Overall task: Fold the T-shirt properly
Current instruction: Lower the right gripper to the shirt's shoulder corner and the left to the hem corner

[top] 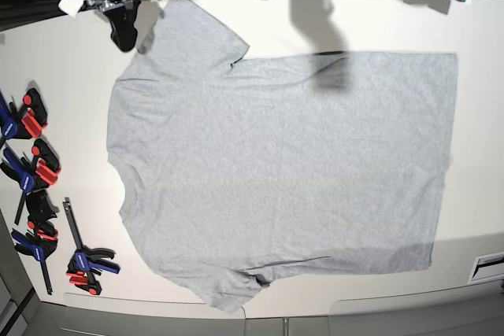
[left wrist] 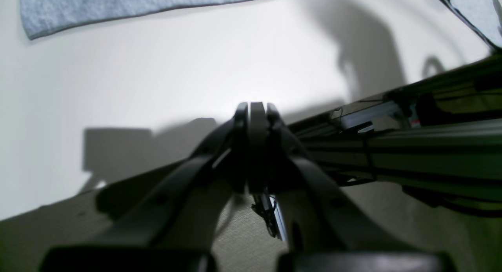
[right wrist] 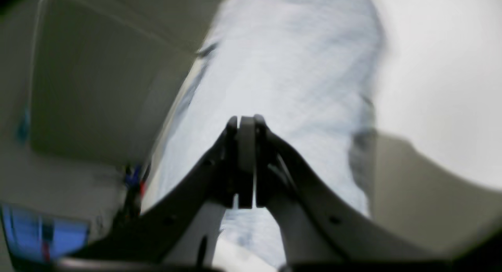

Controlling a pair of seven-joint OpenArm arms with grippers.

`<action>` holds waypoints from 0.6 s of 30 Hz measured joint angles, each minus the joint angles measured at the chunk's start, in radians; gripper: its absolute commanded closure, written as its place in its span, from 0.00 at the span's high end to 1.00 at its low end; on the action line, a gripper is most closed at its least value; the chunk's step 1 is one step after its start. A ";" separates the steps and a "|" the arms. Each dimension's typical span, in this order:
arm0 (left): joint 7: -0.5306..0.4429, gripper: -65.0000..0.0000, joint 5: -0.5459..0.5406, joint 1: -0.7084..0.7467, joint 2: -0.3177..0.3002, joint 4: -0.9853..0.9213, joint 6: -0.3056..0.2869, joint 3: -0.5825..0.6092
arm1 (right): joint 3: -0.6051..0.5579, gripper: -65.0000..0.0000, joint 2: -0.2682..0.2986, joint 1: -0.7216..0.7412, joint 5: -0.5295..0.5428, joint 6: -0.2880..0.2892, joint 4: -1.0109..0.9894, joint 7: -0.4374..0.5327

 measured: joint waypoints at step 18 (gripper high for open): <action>0.000 0.00 0.000 0.000 0.006 0.000 0.000 0.000 | 0.005 0.35 -0.071 0.129 -0.369 -0.035 -0.049 -0.026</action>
